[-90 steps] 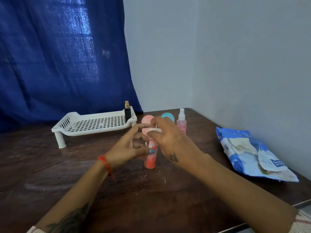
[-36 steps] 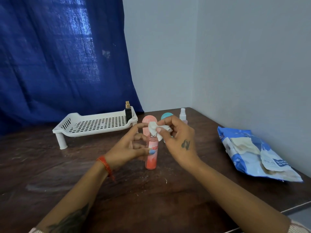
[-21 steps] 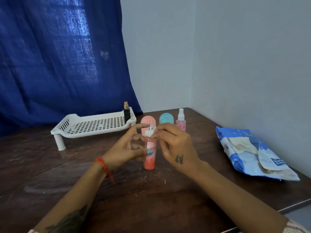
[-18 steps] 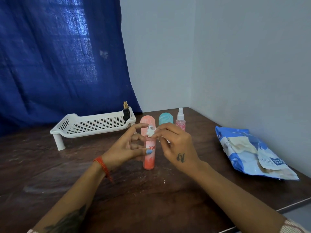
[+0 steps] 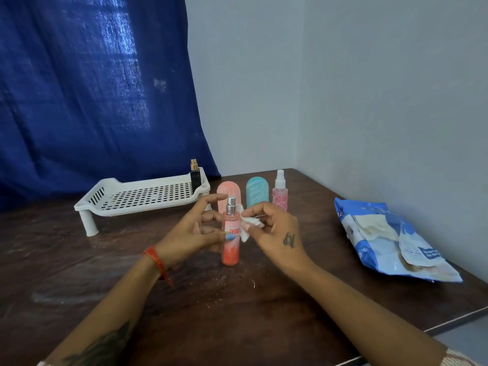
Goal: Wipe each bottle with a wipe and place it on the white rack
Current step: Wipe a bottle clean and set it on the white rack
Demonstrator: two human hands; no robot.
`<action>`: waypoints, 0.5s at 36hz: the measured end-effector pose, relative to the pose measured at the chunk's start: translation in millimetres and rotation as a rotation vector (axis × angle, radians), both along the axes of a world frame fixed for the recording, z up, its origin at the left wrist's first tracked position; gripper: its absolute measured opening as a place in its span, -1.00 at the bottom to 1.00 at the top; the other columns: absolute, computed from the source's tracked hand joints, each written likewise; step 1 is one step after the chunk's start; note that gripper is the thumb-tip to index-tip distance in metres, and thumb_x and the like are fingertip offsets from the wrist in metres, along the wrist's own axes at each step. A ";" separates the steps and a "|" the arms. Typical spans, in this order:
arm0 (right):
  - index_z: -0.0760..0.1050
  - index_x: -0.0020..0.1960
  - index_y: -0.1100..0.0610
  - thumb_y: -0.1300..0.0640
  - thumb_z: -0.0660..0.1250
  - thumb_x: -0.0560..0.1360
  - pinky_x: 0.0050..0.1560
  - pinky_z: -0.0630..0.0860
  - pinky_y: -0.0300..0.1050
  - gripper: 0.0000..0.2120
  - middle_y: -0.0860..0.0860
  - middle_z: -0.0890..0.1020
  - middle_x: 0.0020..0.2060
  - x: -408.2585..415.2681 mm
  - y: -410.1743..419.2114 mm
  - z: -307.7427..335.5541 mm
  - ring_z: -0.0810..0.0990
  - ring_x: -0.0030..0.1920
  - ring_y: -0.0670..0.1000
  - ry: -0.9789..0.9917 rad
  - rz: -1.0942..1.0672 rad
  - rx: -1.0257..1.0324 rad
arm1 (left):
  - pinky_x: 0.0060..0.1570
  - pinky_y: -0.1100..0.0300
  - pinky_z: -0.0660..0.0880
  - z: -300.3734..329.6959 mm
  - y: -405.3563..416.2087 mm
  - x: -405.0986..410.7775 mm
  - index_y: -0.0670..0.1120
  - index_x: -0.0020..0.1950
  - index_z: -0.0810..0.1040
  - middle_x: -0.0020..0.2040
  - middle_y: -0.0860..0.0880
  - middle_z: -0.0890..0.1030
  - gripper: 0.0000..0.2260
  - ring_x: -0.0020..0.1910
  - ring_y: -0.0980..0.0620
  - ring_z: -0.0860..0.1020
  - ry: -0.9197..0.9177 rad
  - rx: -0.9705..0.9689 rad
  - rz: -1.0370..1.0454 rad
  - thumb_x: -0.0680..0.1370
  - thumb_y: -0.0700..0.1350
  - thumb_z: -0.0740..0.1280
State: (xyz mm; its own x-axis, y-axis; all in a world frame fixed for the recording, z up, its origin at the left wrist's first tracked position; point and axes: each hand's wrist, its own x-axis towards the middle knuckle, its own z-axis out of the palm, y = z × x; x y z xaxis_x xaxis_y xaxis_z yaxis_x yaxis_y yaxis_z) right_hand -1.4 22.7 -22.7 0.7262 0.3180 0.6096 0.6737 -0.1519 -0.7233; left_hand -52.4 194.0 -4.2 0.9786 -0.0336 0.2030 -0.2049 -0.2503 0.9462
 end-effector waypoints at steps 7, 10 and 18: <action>0.57 -0.22 0.21 0.31 0.39 0.32 -0.19 0.42 -0.49 -0.94 -0.09 0.58 -0.28 -0.5 -1.1 -5.9 0.53 -0.19 -0.22 -0.246 0.033 -0.039 | -0.04 -0.12 0.60 1.1 -1.3 -1.5 0.18 0.24 0.36 0.07 -0.12 0.61 -0.36 -0.04 -0.13 0.66 -0.033 -0.076 0.037 0.25 -0.22 0.46; 0.56 -0.28 0.19 0.36 0.39 0.28 -0.21 0.40 -0.48 -0.90 -0.07 0.58 -0.32 0.2 -1.8 -9.2 0.52 -0.24 -0.19 -0.292 0.040 -0.118 | -0.12 -0.05 0.63 1.5 -1.1 -1.6 0.16 0.25 0.36 0.02 -0.07 0.65 -0.37 -0.04 -0.10 0.66 -0.048 -0.108 0.045 0.27 -0.23 0.46; 0.57 -0.27 0.15 0.35 0.38 0.26 -0.14 0.42 -0.31 -0.87 0.00 0.60 -0.26 5.8 -9.8 -10.2 0.47 -0.24 -0.13 -0.308 -0.127 -0.360 | -0.14 0.03 0.63 4.7 -1.2 -2.8 0.15 0.23 0.37 0.09 -0.16 0.60 -0.43 -0.05 -0.05 0.66 -0.077 -0.139 0.073 0.38 -0.35 0.40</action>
